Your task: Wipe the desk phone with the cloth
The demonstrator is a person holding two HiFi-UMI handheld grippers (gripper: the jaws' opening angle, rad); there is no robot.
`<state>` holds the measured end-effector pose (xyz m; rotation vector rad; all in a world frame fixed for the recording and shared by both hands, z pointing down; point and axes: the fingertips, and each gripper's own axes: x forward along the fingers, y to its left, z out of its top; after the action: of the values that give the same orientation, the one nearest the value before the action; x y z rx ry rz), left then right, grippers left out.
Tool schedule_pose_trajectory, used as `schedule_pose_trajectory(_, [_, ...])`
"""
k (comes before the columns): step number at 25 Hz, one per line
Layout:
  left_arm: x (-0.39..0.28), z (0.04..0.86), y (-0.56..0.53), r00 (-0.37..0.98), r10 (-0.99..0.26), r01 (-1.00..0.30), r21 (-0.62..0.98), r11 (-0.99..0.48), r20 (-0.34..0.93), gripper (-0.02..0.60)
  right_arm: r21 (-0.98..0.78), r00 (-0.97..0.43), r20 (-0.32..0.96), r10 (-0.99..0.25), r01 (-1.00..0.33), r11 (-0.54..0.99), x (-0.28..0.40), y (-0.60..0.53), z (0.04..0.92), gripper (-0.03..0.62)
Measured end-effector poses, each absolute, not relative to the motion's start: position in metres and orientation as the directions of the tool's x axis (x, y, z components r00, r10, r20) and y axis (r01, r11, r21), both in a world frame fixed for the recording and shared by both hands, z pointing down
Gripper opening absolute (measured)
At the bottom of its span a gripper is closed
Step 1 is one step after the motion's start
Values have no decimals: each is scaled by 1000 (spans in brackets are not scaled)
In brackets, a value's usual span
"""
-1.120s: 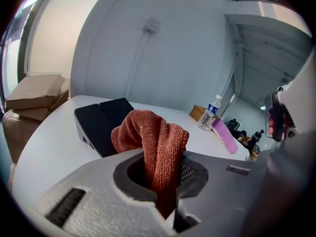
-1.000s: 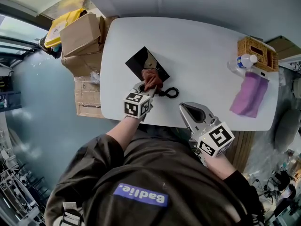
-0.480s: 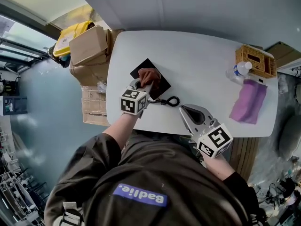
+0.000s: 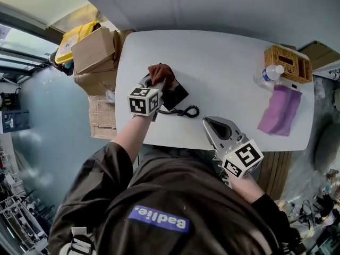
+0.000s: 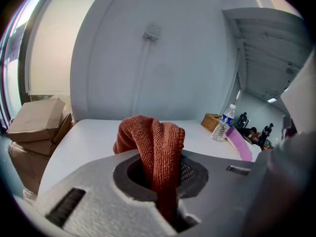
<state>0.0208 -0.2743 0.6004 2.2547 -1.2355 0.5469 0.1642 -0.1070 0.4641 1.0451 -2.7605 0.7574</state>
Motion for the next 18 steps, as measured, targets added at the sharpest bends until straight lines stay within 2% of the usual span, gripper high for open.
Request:
schedule_pose_trajectory(12, [89,652,-208,601,-513,-782,320,-535,613,37,-421,-737,293,-609,-671,610,185,-88,476,28])
schedule_pose_trajectory(18, [96,649,-192,625,-501,-765,340,-547,599,37,-406,-721,303,-624,-690,600,190,-74,475,28])
